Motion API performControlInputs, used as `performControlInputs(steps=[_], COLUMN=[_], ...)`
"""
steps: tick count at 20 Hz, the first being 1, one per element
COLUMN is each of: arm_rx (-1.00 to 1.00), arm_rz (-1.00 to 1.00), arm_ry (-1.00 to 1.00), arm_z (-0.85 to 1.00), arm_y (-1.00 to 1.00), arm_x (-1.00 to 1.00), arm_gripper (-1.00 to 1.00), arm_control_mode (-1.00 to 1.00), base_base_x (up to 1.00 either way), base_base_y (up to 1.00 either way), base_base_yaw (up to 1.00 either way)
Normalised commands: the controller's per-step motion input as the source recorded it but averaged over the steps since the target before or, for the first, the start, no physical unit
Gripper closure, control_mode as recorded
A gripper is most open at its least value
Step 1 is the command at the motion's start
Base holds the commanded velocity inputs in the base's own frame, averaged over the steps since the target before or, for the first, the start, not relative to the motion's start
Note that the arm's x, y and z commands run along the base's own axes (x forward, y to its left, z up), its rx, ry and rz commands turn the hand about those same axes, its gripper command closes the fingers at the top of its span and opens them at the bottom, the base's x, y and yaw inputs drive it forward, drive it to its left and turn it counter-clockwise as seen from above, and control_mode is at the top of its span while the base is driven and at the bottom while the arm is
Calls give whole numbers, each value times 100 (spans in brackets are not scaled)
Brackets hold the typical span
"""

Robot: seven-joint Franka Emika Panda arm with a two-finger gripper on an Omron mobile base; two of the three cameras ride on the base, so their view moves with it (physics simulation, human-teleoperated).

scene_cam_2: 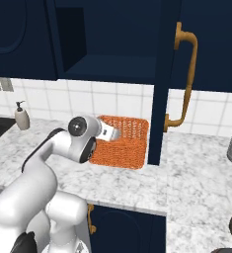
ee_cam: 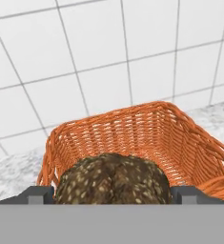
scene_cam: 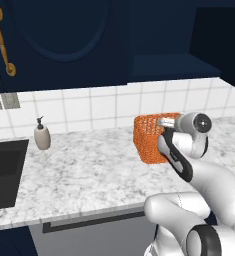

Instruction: Open the cabinet, pick up the bread from the cabinet and place it in the basket. Then move the basket to the dining counter.

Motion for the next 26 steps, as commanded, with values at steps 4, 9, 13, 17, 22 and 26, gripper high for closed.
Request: performControlInputs(steps=[4, 9, 13, 17, 22, 26], arm_rx=[0, 0, 0, 1, 2, 3], arm_rz=[0, 0, 0, 0, 0, 0], arm_ry=[1, 5, 16, 10, 1, 3], arm_z=[-22, 0, 1, 0, -17, -22], arm_y=[-17, -4, 0, 0, 0, 0], arm_x=[9, 16, 18, 46, 25, 25], arm_gripper=[100, 100, 100, 100, 100, 100], arm_control_mode=[-100, -100, -100, -100, -100, -100], base_base_x=[0, 0, 0, 0, 0, 0], base_base_y=[0, 0, 0, 0, 0, 0], base_base_yaw=[0, 0, 0, 0, 0, 0])
